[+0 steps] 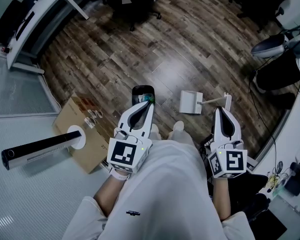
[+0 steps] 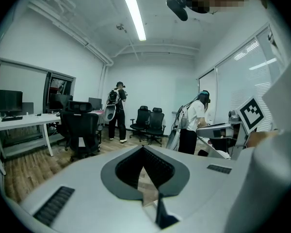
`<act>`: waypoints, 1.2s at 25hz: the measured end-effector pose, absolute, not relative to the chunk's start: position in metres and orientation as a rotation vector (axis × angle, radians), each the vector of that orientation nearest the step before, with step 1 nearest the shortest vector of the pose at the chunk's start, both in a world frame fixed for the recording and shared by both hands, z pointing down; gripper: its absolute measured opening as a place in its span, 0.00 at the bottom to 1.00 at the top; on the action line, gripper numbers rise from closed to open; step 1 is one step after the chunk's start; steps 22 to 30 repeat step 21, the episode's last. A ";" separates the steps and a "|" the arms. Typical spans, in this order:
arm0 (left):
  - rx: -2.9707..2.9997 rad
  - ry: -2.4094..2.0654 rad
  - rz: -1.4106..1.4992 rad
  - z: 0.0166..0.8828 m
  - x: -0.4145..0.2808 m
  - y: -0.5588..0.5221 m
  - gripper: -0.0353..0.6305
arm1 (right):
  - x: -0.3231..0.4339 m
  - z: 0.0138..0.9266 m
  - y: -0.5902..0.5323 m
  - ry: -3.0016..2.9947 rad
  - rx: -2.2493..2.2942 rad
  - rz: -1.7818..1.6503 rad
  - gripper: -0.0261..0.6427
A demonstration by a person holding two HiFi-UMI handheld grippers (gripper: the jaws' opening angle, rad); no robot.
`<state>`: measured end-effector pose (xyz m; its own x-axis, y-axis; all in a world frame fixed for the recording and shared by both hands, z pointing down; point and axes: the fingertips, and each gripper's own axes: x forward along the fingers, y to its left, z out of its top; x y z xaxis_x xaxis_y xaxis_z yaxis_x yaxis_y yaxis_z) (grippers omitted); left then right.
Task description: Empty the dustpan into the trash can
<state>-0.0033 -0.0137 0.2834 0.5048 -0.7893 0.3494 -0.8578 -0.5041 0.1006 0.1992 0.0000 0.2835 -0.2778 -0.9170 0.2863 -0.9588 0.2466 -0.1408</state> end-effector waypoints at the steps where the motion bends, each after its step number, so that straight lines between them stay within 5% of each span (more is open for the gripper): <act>1: 2.484 -1.392 0.377 0.284 -0.003 -0.015 0.06 | 0.200 0.283 -0.001 -2.361 1.796 0.432 0.06; 30: 2.501 -1.364 0.375 0.290 -0.002 -0.029 0.06 | 0.205 0.284 -0.011 -2.326 1.852 0.427 0.06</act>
